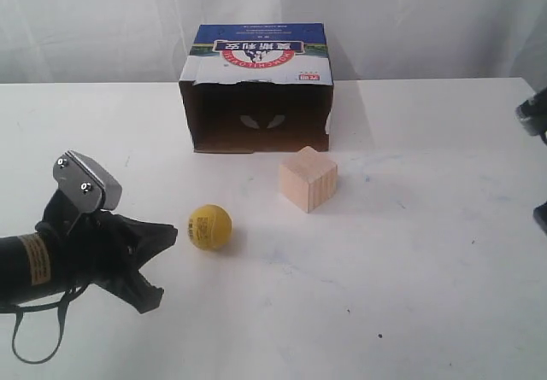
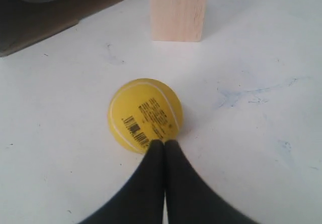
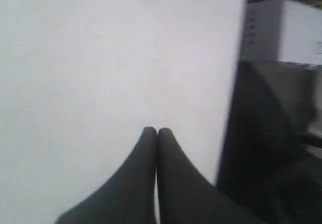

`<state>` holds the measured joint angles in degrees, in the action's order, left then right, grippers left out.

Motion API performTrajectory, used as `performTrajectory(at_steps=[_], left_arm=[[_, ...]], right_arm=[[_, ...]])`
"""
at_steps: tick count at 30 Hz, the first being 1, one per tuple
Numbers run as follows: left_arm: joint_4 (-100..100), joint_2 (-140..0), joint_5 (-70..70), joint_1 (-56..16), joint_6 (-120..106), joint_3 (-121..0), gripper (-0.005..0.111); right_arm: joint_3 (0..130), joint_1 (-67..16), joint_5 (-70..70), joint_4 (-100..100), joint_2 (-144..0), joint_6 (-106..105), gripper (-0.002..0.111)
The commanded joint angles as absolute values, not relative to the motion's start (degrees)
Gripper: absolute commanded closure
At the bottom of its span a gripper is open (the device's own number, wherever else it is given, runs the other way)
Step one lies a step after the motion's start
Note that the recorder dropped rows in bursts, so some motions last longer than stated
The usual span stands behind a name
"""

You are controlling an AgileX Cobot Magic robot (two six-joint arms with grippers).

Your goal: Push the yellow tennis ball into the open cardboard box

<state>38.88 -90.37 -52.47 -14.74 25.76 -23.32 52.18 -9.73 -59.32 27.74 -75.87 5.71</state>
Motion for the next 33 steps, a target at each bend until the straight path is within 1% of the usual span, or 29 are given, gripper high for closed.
performTrajectory(at_steps=[1,4,8,12,17,23,33], left_arm=[[38.0,-94.0,-53.3,-15.1,26.5,-27.6,0.107],[40.0,-98.1,-54.2,-15.5,28.1,-30.9,0.107],[44.5,-100.0,-55.1,-15.5,31.2,-31.5,0.107],[39.8,-102.3,-54.4,-15.5,28.9,-31.7,0.107],[40.2,-105.0,-54.3,-15.5,28.5,-34.7,0.107],[39.8,-105.4,-54.1,-15.5,28.5,-38.0,0.107],[39.8,-105.4,-54.8,-15.5,28.6,-38.1,0.107]], right_arm=[[51.9,-7.4,-60.6,1.8,-75.5,-13.3,0.108],[51.9,-7.4,-61.8,-0.4,-75.5,-14.3,0.108],[51.9,-7.4,-61.8,-0.4,-75.5,-14.3,0.108],[51.9,-7.4,-62.1,0.0,-75.5,-14.3,0.108],[51.9,-7.4,-62.5,0.0,-75.5,-14.3,0.108],[51.9,-7.4,-62.7,0.0,-75.5,-14.3,0.108],[51.9,-7.4,-62.7,-0.5,-75.5,-14.3,0.108]])
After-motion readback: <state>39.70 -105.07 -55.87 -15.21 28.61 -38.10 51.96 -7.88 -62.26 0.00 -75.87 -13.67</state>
